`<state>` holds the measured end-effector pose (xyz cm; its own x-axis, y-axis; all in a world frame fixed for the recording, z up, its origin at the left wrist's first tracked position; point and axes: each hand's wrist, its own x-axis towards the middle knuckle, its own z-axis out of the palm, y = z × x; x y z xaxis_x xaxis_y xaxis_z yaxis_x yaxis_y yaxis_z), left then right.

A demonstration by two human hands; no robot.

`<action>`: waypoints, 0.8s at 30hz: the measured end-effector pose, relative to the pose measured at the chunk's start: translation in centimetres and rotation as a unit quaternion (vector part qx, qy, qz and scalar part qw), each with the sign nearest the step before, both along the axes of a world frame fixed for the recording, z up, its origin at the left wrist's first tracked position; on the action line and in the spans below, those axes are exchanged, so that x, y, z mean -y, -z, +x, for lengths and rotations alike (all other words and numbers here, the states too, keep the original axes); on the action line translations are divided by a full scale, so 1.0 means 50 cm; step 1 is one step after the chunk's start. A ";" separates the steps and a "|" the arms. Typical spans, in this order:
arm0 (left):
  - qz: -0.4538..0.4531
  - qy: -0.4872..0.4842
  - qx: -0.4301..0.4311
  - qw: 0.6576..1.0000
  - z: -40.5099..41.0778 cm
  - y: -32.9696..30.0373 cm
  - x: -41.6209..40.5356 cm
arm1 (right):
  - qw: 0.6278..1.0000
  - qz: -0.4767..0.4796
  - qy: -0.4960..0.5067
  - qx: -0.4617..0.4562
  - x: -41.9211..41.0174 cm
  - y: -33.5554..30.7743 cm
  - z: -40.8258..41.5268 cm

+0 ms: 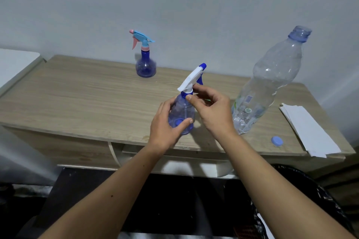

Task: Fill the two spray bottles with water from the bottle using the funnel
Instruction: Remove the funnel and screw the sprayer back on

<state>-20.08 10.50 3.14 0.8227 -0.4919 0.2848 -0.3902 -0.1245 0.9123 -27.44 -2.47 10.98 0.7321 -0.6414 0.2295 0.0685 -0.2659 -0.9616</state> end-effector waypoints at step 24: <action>0.421 -0.015 0.179 0.889 0.206 0.063 -0.258 | 0.998 0.026 -0.063 0.007 0.004 0.021 0.030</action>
